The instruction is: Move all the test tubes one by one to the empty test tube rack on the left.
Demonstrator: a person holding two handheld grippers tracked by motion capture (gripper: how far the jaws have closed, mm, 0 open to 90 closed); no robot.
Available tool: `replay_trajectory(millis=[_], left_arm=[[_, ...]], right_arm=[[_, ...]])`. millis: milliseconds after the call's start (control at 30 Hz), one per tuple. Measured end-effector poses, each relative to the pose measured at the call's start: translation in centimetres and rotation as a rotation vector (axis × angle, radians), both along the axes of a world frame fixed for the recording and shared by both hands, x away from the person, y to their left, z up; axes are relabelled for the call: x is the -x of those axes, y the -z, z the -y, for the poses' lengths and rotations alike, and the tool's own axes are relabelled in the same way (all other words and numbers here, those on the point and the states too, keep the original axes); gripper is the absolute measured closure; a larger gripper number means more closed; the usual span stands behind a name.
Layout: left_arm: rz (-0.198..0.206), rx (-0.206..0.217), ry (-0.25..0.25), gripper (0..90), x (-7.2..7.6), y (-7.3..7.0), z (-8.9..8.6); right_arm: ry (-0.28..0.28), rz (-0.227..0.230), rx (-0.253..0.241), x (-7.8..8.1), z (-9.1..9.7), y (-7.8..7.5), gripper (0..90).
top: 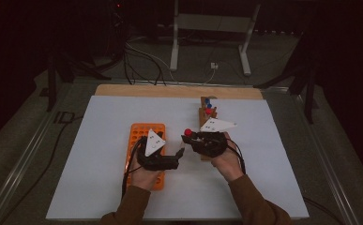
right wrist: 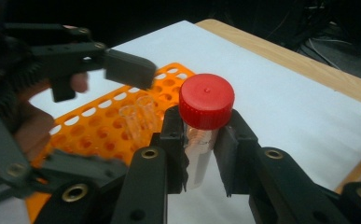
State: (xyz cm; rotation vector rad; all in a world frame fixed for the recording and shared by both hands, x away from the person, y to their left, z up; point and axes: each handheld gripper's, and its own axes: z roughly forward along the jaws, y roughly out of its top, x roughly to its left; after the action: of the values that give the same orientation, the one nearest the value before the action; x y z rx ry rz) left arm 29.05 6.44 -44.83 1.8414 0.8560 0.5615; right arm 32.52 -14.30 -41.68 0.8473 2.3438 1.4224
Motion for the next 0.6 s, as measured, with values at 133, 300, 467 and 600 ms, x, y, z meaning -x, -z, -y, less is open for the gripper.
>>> replay_trajectory(millis=[133, 300, 467, 600], left_arm=[[0.01, -0.015, -0.01, 17.8, -0.1, 0.1, 0.8], [0.022, -0.049, 0.015, 43.5, 0.0, 0.3, 1.3], [0.025, -0.064, 0.04, 66.4, 0.0, 0.3, 1.4], [0.023, -0.066, 0.061, 74.4, 0.1, 0.4, 1.6]], right_arm=[[-0.017, -0.005, -0.005, 0.2, -0.3, 0.0, 74.4], [-0.029, -0.015, -0.017, 0.2, -0.6, 0.0, 74.4], [-0.04, -0.024, -0.022, 0.3, -0.7, 0.0, 74.4], [-0.042, -0.028, -0.024, 0.3, -0.8, 0.0, 74.5]])
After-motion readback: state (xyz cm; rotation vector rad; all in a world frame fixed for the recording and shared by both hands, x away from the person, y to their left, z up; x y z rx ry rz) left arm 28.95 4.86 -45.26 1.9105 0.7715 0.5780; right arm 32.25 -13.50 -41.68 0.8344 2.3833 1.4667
